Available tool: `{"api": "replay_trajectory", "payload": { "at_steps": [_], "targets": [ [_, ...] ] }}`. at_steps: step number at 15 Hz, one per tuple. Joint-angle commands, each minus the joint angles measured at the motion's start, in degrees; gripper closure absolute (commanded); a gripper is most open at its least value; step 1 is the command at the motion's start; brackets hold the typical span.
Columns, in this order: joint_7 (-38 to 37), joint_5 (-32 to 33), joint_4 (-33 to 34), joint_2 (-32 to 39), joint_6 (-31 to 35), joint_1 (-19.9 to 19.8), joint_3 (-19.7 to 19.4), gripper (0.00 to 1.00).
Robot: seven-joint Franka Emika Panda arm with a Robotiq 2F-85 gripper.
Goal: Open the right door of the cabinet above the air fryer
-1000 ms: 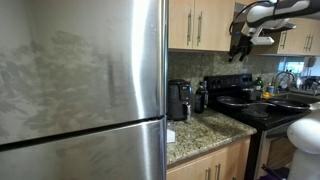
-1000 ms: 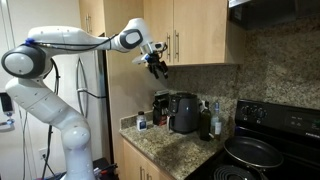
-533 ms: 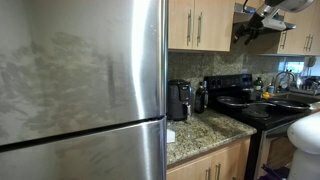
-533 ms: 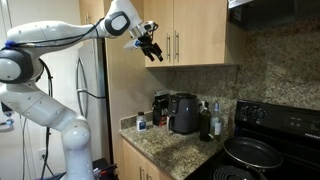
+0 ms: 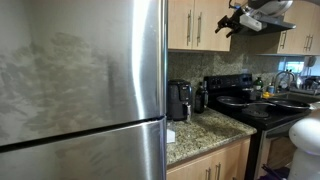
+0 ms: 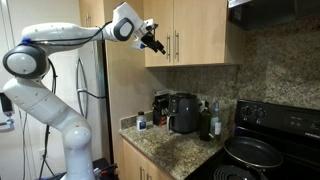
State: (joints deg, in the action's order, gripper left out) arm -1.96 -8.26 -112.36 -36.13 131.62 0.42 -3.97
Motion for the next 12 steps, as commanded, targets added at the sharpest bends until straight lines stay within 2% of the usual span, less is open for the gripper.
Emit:
{"api": "replay_trajectory", "payload": {
  "at_steps": [1,2,5,7,10,12],
  "targets": [
    [-8.94,-0.54,9.12,9.72,4.87,-1.56,4.26,0.0],
    [-5.22,-0.42,3.83,4.8,3.72,-0.31,2.55,0.0],
    [-8.55,-0.35,7.86,9.22,4.88,-0.46,4.03,0.0],
    [-7.83,3.36,5.38,9.61,11.02,-1.68,5.86,0.0],
    [-8.9,5.03,5.02,13.19,20.66,-1.44,7.39,0.0],
    [-10.74,8.18,5.38,15.64,25.75,-3.08,8.93,0.0]
  ]
}}
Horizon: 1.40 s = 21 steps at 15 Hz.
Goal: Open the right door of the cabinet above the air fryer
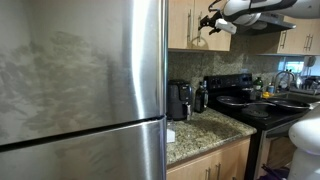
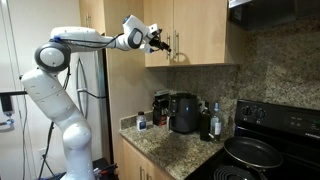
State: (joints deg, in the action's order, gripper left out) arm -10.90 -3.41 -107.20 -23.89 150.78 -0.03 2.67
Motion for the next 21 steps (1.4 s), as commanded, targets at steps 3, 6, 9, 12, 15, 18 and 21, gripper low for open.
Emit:
{"api": "replay_trajectory", "payload": {
  "at_steps": [3,6,9,12,15,18,21],
  "targets": [
    [-7.04,9.83,1.26,6.9,11.32,-6.26,3.9,0.0],
    [-10.1,13.87,1.34,9.61,13.4,-8.15,4.26,0.25],
    [-11.59,14.96,1.15,11.68,14.89,-8.09,3.78,0.43],
    [-12.07,14.67,1.27,12.4,15.98,-7.88,3.56,0.66],
    [-14.61,16.53,1.41,11.56,15.24,-9.28,4.37,0.92],
    [-20.8,25.41,1.01,8.07,9.67,-13.88,6.37,1.0],
    [-22.98,29.49,-0.15,5.1,6.94,-14.17,6.04,0.99]
  ]
}}
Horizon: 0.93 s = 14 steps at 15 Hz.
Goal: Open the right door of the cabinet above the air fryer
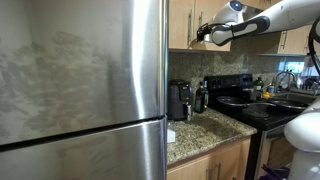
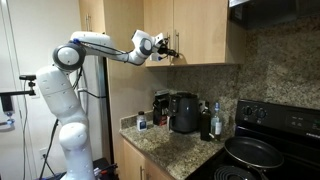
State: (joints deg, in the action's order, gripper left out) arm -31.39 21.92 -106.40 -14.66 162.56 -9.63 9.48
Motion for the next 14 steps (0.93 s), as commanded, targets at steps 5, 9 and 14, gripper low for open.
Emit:
{"api": "replay_trajectory", "payload": {
  "at_steps": [5,9,14],
  "targets": [
    [-0.51,3.13,-2.94,-8.95,-12.01,-3.13,-2.37,0.99],
    [0.65,2.3,-5.39,-12.3,-14.59,-4.22,-2.7,0.99],
    [-0.7,2.73,-9.15,-12.45,-11.64,-5.7,-2.71,0.99]
  ]
}}
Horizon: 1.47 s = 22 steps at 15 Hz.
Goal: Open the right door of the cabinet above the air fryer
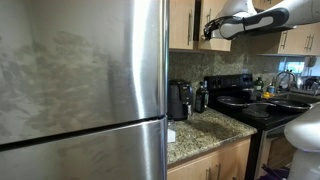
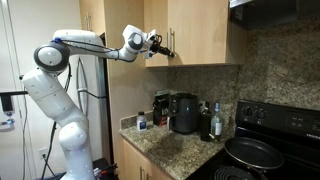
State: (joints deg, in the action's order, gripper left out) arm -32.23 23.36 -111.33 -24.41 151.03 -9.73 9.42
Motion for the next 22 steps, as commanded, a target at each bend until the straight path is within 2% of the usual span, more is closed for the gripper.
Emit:
{"api": "replay_trajectory", "payload": {
  "at_steps": [1,7,14,15,21,22],
  "targets": [
    [-0.03,1.58,-4.77,-2.88,0.57,-5.9,-2.49,0.99],
    [1.13,1.29,-8.33,-6.46,4.65,-7.13,-2.37,0.99],
    [2.6,-1.89,-11.25,-12.67,1.79,-8.04,-2.95,0.99],
    [1.94,-3.79,-9.29,-9.09,4.31,-4.61,1.11,0.97],
    [2.42,-4.51,-11.16,-11.74,3.42,-5.02,0.67,0.97],
    [1.67,-3.71,-10.83,-11.39,2.29,-6.6,1.03,0.99]
  ]
}}
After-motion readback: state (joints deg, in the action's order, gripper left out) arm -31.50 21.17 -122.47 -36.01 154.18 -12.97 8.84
